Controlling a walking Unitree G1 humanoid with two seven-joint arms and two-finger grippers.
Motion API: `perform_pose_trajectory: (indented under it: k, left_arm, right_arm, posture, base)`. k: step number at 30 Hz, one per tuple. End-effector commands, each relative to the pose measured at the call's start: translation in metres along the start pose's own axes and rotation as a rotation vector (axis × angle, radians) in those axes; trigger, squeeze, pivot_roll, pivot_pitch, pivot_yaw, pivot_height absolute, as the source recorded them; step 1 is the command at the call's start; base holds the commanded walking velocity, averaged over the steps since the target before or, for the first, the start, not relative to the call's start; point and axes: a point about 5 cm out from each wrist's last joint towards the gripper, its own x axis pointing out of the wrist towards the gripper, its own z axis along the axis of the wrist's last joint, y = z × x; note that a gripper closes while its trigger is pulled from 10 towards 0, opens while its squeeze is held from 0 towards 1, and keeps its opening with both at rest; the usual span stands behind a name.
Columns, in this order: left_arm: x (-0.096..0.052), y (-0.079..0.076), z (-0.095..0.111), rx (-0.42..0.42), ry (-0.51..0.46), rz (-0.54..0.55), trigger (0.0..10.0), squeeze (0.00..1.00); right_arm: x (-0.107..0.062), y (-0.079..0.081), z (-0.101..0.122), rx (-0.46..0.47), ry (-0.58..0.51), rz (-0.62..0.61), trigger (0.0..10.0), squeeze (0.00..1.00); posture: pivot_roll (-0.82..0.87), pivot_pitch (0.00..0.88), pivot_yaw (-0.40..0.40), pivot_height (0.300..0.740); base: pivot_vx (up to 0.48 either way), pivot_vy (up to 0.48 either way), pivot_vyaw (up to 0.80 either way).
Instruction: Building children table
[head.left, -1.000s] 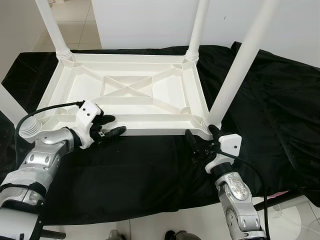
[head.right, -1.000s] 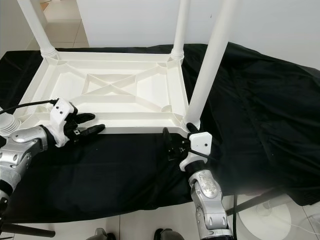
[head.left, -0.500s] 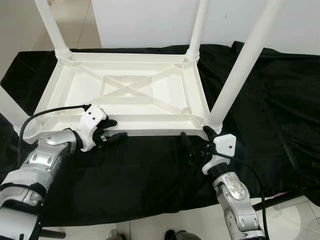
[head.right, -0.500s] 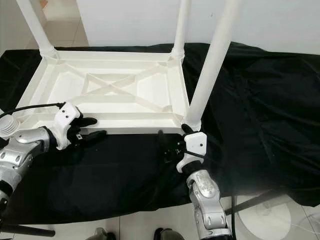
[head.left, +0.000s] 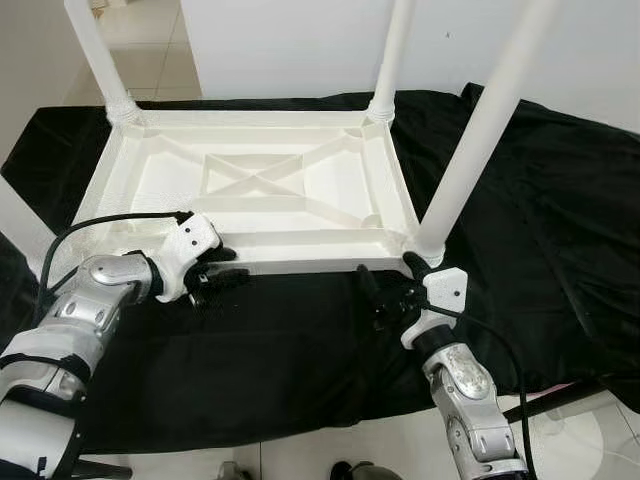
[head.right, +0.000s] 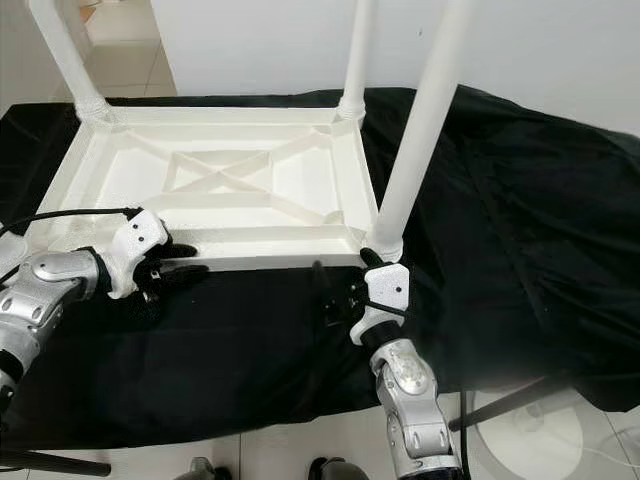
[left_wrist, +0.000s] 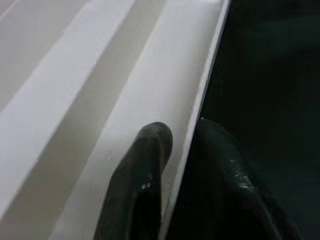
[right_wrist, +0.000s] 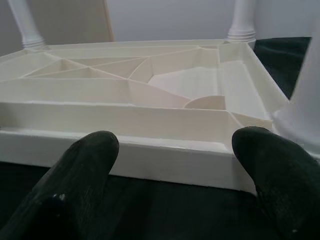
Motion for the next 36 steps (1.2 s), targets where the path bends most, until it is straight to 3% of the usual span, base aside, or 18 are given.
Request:
perform_pose_trajectory:
  k: [1,8,10,13,14,15,16,17,18,24,25,28,30,31,32,33,36]
  left_arm:
    - [-0.002,-0.012,-0.013,-0.029,0.039,-0.061,0.0,0.00]
    - [0.006,-0.033,-0.006,0.018,-0.025,-0.092,0.0,0.00]
    - [0.022,-0.050,0.006,0.036,-0.112,-0.052,0.0,0.00]
    - [0.026,-0.054,0.009,0.044,-0.136,-0.038,0.0,0.00]
    - [0.030,-0.057,0.011,0.042,-0.147,-0.027,0.8,0.00]
    - [0.030,-0.057,0.011,0.042,-0.147,-0.027,0.8,0.00]
    - [0.033,-0.060,0.012,0.044,-0.159,-0.014,3.9,0.00]
    - [0.039,-0.063,0.015,0.046,-0.179,0.031,8.6,0.00]
    - [0.044,-0.065,0.016,0.045,-0.189,0.073,10.0,0.00]
    - [0.053,-0.069,0.020,-0.012,-0.207,0.147,10.0,0.00]
    - [0.053,-0.067,0.024,-0.048,-0.240,0.179,10.0,0.99]
    - [0.052,-0.065,0.030,-0.078,-0.285,0.229,10.0,1.00]
    - [0.050,-0.061,0.034,-0.071,-0.316,0.293,10.0,1.00]
    - [0.046,-0.059,0.040,-0.083,-0.369,0.341,10.0,0.46]
    - [0.046,-0.059,0.040,-0.083,-0.369,0.341,10.0,0.46]
    - [0.041,-0.057,0.045,-0.084,-0.415,0.394,10.0,0.00]
    - [0.033,-0.055,0.050,-0.100,-0.475,0.473,10.0,0.00]
  right_arm:
    - [-0.001,0.001,-0.004,-0.003,0.021,0.001,10.0,0.00]
    - [0.001,0.003,-0.005,-0.004,0.022,0.013,10.0,0.00]
    - [0.005,0.003,-0.005,-0.010,0.019,0.020,10.0,0.00]
    - [0.006,0.003,-0.005,-0.012,0.019,0.021,10.0,0.00]
    - [0.007,0.003,-0.005,-0.012,0.019,0.021,10.0,0.00]
    - [0.007,0.003,-0.005,-0.012,0.019,0.021,10.0,0.00]
    - [0.007,0.003,-0.004,-0.013,0.018,0.022,10.0,0.00]
    - [0.008,0.003,-0.004,-0.013,0.018,0.024,10.0,0.00]
    - [0.009,0.004,-0.005,-0.014,0.018,0.027,10.0,0.00]
    - [0.011,0.005,-0.005,-0.013,0.019,0.039,10.0,0.00]
    - [0.012,0.006,-0.005,-0.010,0.018,0.045,10.0,0.00]
    - [0.013,0.008,-0.006,-0.008,0.017,0.051,10.0,0.00]
    - [0.013,0.009,-0.006,-0.006,0.017,0.053,10.0,0.00]
    - [0.013,0.010,-0.006,-0.005,0.018,0.053,10.0,0.00]
    - [0.013,0.010,-0.006,-0.005,0.018,0.053,10.0,0.00]
    - [0.013,0.011,-0.007,-0.002,0.018,0.053,10.0,0.00]
    - [0.013,0.012,-0.008,0.003,0.020,0.050,10.0,0.00]
  posture:
    - [-0.08,0.113,0.018,0.740]
    - [-0.07,0.116,0.007,0.740]
    - [-0.07,0.118,0.003,0.740]
    - [-0.06,0.118,0.000,0.740]
    - [-0.06,0.119,-0.002,0.740]
    - [-0.06,0.119,-0.002,0.740]
    - [-0.06,0.119,-0.006,0.740]
    - [-0.06,0.119,-0.007,0.740]
    - [-0.06,0.119,-0.007,0.740]
    - [-0.04,0.116,-0.016,0.740]
    - [-0.04,0.115,-0.017,0.740]
    - [-0.04,0.114,-0.018,0.740]
    - [-0.04,0.111,-0.019,0.740]
    - [-0.03,0.110,-0.018,0.740]
    - [-0.03,0.110,-0.018,0.740]
    - [-0.03,0.110,-0.019,0.740]
    - [-0.03,0.110,-0.020,0.740]
  base:
    - [0.000,0.000,0.00]
    - [0.000,0.000,0.00]
    - [0.000,0.000,0.00]
    - [0.000,0.000,0.00]
    - [0.000,0.000,0.00]
    - [0.000,0.000,0.00]
    - [0.000,0.000,0.00]
    - [0.000,0.000,0.00]
    - [0.000,0.000,0.00]
    - [0.000,0.000,0.00]
    - [0.000,0.000,0.00]
    - [0.000,0.000,0.00]
    - [0.000,0.000,0.00]
    - [0.000,0.000,0.00]
    - [0.000,0.000,0.00]
    - [0.000,0.000,0.00]
    - [0.000,0.000,0.00]
